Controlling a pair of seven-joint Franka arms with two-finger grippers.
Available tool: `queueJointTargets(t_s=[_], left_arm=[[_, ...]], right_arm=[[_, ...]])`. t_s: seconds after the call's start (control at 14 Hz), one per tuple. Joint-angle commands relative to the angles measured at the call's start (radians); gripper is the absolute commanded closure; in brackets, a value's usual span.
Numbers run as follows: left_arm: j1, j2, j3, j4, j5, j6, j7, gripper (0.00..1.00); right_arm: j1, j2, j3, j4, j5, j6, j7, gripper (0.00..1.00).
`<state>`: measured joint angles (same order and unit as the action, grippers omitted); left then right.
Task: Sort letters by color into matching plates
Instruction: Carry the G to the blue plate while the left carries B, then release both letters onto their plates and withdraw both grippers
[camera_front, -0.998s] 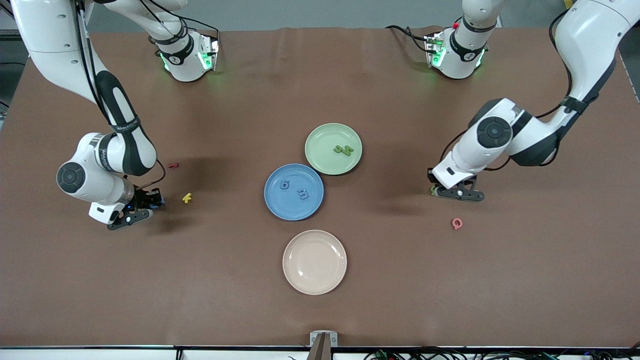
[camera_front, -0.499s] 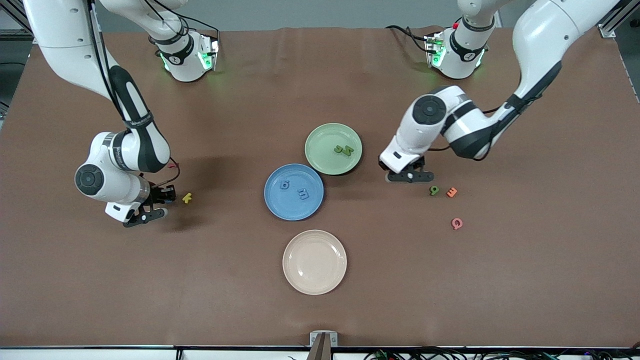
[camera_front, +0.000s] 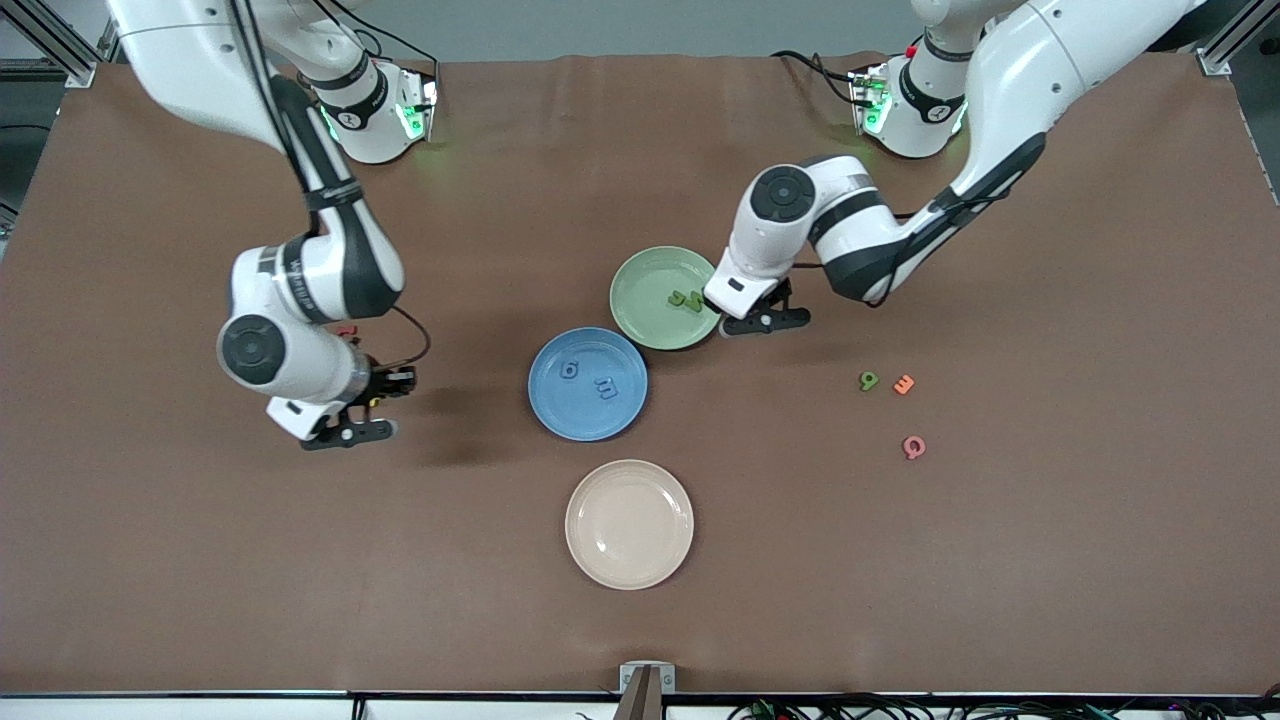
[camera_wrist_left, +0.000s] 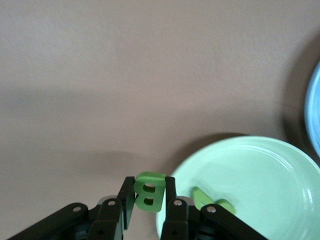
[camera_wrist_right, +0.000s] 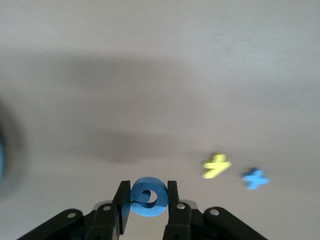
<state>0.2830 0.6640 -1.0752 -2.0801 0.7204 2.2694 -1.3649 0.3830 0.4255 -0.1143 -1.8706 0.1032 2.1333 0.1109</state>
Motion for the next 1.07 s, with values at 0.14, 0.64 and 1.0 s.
queueJointTargets(t_s=[0.14,0.64,1.0], left_arm=[[-0.226,0.052,0.133,0.110,-0.009,-0.004,-0.189,0.95],[-0.332,0.051,0.227,0.149,-0.010,-0.002,-0.266,0.00],[-0.184,-0.020,0.215,0.147,-0.007,-0.011,-0.147,0.00]], right_arm=[[0.189,0.082,-0.008,0.117,0.010,-0.004,0.350,0.86],[0.289,0.260,-0.010,0.266,0.125,0.117,0.478,0.86],[0.313,0.337,-0.010,0.352,0.125,0.120,0.538,0.86]])
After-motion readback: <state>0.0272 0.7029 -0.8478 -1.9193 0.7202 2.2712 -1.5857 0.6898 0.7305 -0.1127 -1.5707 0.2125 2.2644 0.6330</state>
